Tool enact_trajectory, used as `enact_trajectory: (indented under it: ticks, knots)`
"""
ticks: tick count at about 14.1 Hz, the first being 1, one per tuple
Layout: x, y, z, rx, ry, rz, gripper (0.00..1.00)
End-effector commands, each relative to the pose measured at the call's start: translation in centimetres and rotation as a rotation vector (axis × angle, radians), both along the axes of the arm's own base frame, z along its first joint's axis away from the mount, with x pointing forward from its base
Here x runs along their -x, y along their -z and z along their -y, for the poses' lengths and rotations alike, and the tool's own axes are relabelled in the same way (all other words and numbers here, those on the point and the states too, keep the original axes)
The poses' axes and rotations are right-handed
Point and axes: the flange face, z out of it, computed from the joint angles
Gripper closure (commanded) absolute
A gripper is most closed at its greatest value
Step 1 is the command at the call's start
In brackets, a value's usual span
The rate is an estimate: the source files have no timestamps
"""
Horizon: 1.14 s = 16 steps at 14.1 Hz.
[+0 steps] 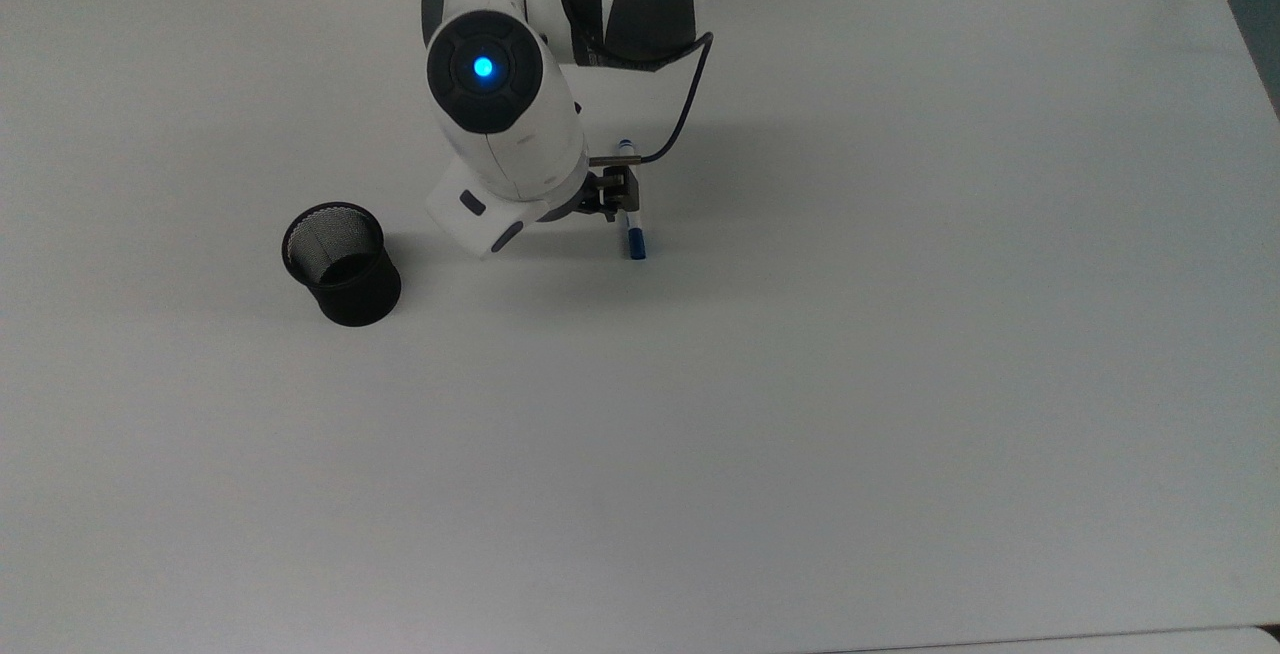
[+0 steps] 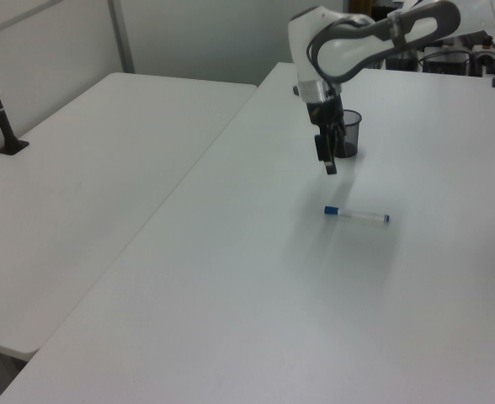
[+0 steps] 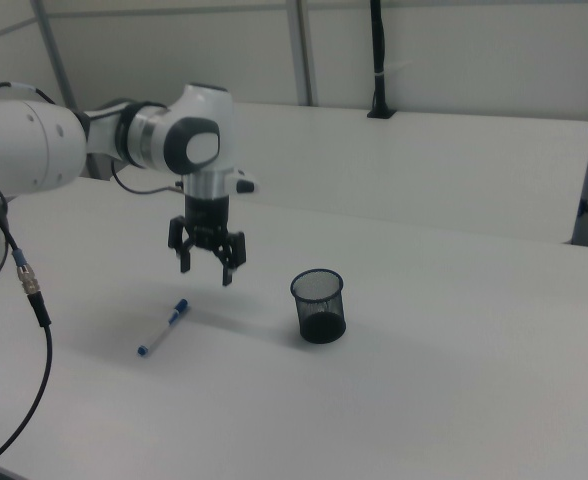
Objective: Remove the marker
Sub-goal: 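Carry the marker away from the cup and lower it to the table, then open the gripper to release the marker and raise it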
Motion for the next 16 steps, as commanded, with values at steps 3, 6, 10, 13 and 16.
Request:
enact_trajectory:
  ticks: [3,6,10,13,16]
  knots:
    - [3.2,-13.3,4.5,0.011,0.073,0.186,0.0]
    - [5.6,-17.4,6.3,0.058,0.082,0.219,0.0]
    - [6.3,-17.8,7.0,0.057,0.088,0.206,0.0]
    - [6.4,-18.0,8.0,0.06,0.103,0.212,0.0]
    - [6.3,-18.0,8.7,0.064,0.125,0.217,0.0]
